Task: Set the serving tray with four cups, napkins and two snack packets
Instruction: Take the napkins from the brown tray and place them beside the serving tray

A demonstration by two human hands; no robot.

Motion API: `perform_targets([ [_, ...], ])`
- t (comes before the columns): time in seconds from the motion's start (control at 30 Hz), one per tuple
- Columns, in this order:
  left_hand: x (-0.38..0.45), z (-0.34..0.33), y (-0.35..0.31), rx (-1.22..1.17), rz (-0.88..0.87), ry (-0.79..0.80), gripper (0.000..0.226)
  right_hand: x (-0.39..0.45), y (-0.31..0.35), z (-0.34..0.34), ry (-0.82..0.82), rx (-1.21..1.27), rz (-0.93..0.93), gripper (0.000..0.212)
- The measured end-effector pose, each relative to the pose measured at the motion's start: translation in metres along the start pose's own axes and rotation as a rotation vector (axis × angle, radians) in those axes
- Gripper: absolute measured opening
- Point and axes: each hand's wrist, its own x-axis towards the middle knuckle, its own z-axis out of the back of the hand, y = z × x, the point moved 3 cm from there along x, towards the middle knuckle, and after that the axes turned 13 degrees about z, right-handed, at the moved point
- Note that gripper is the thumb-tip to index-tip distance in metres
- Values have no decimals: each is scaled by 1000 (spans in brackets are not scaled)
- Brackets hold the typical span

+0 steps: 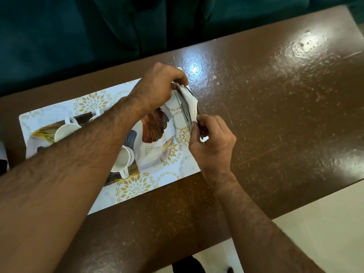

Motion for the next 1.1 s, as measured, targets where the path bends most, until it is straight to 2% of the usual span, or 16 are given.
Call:
perform_targets([
  [0.27,-14,5,1,49,-43,16,28,-1,5,2,9,-27,-28,10],
  [0.4,-25,6,7,60,-24,-13,34,-2,12,6,13,-63,-41,13],
  [0.53,-45,10,10,54,3,-49,38,-6,24,10,-21,-105,-37,26],
  [0.7,-84,20,14,112,56,-147,49,-9,40,14,-47,-203,70,38],
  [0.97,-159,45,51,152,235,-297,57,-17,90,-9,144,-178,206,58],
  [1.1,-198,64,79,158,305,-313,61,-24,130,-28,219,-184,239,59],
])
